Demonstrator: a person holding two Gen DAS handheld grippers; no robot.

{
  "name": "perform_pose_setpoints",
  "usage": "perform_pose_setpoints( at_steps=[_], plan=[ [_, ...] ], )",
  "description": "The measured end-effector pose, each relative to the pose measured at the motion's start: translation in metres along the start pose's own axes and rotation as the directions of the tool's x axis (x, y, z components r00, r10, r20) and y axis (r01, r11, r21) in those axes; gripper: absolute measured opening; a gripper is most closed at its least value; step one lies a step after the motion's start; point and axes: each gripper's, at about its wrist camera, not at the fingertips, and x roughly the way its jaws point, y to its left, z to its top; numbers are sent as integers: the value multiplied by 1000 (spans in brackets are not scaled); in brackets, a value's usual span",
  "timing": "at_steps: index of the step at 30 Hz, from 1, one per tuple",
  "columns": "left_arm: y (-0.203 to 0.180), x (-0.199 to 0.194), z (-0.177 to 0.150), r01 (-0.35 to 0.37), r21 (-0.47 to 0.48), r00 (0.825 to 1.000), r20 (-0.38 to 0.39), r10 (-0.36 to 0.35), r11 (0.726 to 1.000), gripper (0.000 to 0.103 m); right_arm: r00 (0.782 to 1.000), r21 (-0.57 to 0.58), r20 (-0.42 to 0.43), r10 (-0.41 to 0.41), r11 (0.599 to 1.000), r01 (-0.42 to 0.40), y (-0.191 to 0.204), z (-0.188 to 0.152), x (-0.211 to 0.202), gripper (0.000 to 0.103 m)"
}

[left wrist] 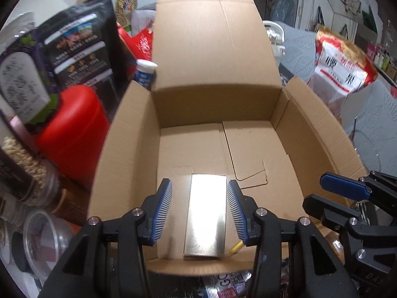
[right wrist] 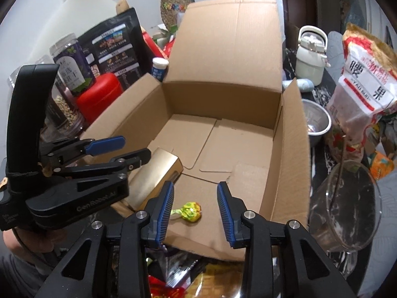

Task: Organize snacks
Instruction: 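Open the left tool to drop the gold box while the right tool drops the lollipop, then move both tools back over the snack pile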

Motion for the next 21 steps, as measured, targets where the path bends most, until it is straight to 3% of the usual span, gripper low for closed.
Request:
perform_pose_setpoints(
  at_steps=[2,13,21],
  plan=[
    [1,-8,0,-3,0,1000,9,3,1000,46,1000,4,19,1,1000,-1,2,0,-7,42],
    [-6,-81,-12,14,24,993,119,-16,1000,46,994,-14,106,-17,1000,18,27,-6,-67,42],
    [-13,-140,-30,36,56,978,205,-47,998,46,984,-44,176,-28,998,36,53,-19,-113,42]
  ],
)
